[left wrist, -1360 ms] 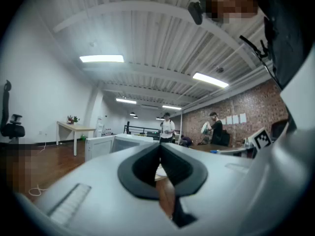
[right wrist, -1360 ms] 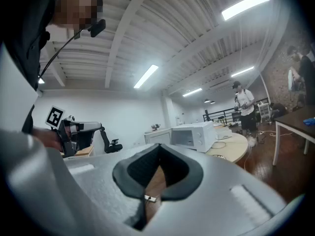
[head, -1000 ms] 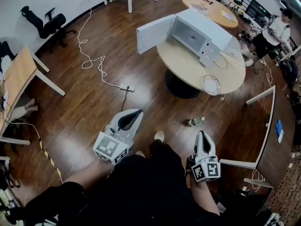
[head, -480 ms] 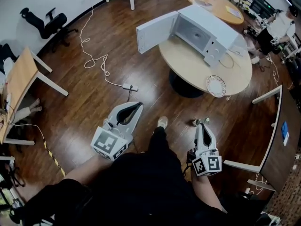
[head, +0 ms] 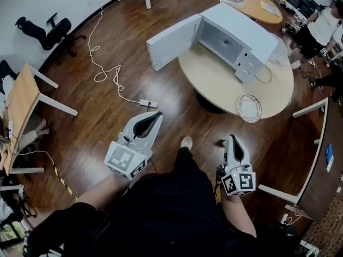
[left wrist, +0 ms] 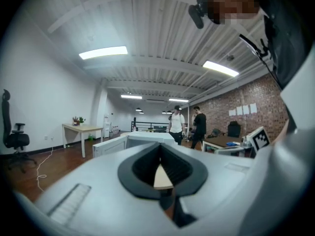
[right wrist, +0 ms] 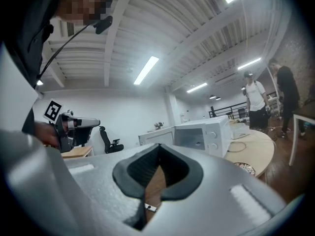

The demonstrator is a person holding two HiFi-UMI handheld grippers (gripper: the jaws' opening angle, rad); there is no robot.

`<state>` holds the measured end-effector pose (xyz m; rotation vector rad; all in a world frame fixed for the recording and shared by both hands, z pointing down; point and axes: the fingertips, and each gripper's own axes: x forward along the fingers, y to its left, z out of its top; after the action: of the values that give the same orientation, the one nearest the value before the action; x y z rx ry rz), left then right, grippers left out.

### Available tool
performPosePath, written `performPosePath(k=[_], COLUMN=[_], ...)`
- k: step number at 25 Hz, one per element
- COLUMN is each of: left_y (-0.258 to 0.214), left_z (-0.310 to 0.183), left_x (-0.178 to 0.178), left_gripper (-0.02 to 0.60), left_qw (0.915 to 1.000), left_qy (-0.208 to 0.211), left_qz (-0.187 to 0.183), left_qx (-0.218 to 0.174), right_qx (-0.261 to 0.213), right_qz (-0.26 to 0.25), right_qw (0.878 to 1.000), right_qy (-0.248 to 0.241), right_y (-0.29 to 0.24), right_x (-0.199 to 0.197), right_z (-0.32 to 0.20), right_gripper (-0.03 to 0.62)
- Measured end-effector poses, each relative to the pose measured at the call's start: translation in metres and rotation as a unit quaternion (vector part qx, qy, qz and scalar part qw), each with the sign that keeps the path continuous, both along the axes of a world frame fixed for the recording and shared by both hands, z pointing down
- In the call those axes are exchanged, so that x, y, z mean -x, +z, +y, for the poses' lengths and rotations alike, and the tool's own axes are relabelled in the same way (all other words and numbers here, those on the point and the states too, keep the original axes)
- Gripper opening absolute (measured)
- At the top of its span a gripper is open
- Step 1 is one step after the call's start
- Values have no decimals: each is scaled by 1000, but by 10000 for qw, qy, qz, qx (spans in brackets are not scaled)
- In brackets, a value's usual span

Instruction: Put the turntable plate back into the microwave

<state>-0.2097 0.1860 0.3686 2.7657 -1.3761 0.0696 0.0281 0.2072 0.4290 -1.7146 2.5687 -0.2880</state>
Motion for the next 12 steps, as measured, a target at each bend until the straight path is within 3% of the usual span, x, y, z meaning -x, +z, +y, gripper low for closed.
performPosePath(k=[12], left_y=[-13], left_z=[-102], left_x=[-31], left_gripper=[6], left_qw=[9999], left_qy=[143], left_qz=[-38], left_qx=[85], right_qx=[161], right_qz=[-88], right_qw=[9998], right_qy=[-8], right_y=[-2], right_x=[-18], right_z=[-95], right_gripper=[0])
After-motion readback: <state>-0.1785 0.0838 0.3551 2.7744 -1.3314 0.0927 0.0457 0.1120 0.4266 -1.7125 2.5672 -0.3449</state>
